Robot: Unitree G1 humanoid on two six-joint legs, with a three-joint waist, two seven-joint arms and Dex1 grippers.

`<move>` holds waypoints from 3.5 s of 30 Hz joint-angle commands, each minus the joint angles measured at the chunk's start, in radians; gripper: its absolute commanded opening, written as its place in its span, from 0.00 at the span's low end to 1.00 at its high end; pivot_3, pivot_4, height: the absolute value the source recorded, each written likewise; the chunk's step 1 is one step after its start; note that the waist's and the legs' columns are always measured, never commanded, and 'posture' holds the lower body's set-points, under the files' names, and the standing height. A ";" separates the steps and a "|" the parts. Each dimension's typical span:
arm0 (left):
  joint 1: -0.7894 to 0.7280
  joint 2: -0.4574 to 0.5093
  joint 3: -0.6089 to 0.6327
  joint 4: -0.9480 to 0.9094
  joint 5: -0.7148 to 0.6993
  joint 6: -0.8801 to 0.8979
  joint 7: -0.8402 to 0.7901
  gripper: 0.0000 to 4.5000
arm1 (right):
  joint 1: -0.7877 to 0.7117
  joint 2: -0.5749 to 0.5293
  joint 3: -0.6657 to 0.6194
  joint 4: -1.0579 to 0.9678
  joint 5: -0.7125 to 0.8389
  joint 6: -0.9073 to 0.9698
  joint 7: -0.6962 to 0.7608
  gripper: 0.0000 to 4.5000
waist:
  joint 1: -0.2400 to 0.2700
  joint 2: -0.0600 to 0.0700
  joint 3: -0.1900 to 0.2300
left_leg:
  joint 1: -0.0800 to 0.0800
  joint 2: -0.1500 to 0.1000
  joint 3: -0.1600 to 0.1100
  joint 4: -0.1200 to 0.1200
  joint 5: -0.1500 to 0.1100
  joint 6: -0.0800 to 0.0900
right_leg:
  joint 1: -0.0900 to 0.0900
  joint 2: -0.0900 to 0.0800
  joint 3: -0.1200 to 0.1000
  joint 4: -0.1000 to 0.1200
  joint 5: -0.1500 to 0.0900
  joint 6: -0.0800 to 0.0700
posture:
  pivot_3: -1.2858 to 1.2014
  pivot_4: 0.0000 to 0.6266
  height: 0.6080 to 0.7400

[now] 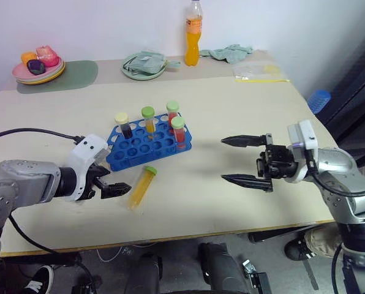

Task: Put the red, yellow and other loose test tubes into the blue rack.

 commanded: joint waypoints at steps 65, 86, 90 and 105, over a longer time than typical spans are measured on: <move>0.071 -0.063 -0.282 -0.069 0.423 -0.690 0.019 0.15 | 0.046 0.025 0.004 -0.094 -0.033 0.026 -0.080 1.00 | 0.032 -0.001 -0.001 | -0.001 -0.001 0.000 0.003 0.001 -0.001 | 0.001 -0.001 0.000 0.000 0.001 -0.002 | 0.52 0.24 1.00; 0.169 -0.593 -0.224 0.269 0.801 -1.622 -0.001 0.15 | 0.054 0.004 -0.027 -0.056 -0.056 0.015 -0.098 1.00 | 0.056 -0.001 -0.001 | 0.000 -0.001 0.000 0.006 0.000 0.000 | 0.005 -0.001 0.000 -0.001 0.002 -0.001 | 0.52 0.24 1.00; 0.087 -0.675 -0.260 0.426 0.887 -1.722 0.030 0.15 | 0.051 0.014 -0.031 -0.060 -0.064 0.013 -0.120 1.00 | 0.057 0.000 -0.001 | 0.000 -0.002 0.000 0.012 -0.001 0.001 | 0.007 -0.001 0.000 0.000 0.003 0.001 | 0.52 0.24 1.00; 0.060 -0.775 -0.316 0.609 0.945 -1.840 -0.011 0.15 | 0.059 0.011 -0.050 -0.068 -0.078 0.003 -0.141 1.00 | 0.053 0.000 -0.001 | 0.000 -0.002 0.000 0.014 -0.002 0.004 | 0.009 -0.001 0.000 -0.001 0.005 0.004 | 0.52 0.24 1.00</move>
